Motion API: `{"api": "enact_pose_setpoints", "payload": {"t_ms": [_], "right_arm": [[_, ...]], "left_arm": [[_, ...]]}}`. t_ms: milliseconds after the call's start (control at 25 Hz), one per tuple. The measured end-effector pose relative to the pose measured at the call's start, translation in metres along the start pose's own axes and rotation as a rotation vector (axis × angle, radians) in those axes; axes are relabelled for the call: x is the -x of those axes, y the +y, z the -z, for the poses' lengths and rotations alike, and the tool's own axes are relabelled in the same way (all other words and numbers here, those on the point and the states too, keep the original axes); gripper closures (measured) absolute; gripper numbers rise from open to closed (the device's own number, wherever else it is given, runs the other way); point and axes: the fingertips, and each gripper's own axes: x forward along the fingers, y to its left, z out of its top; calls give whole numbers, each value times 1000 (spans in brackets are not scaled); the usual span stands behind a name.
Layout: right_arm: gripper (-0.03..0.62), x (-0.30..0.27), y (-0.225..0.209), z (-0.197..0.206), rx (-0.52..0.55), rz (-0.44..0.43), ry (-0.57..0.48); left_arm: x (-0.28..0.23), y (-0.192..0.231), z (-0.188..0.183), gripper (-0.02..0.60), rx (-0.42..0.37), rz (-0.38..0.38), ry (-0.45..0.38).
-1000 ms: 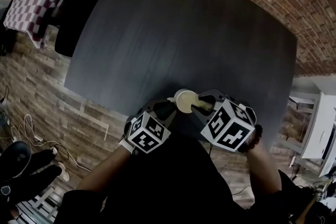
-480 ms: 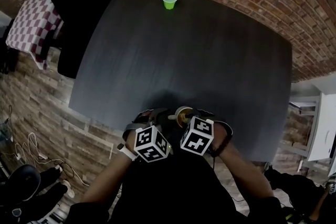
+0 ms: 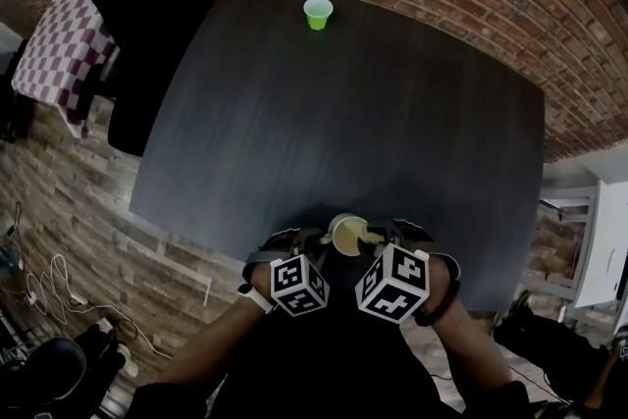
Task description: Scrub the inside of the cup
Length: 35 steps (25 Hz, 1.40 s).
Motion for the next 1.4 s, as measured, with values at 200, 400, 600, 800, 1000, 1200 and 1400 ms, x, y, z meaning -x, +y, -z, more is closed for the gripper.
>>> {"api": "enact_pose_setpoints", "payload": {"t_ms": [200, 400, 600, 800, 1000, 1200, 1400], "right_arm": [[511, 66, -38, -3, -149, 146, -122], [511, 31, -1, -12, -98, 41, -100], [511, -32, 29, -3, 1, -19, 19], [511, -68, 29, 6, 58, -43, 60], [511, -61, 13, 10, 57, -5, 53], [511, -4, -8, 1, -4, 97, -39], [511, 56, -39, 2, -88, 245, -135]], "left_arm": [[3, 1, 2, 515, 18, -20, 2], [6, 1, -2, 515, 30, -33, -21], [6, 2, -8, 514, 24, -39, -25], [6, 1, -8, 514, 15, -51, -21], [4, 0, -11, 514, 17, -50, -29], [4, -2, -8, 514, 36, -47, -31], [17, 2, -14, 514, 48, -65, -47]]}}
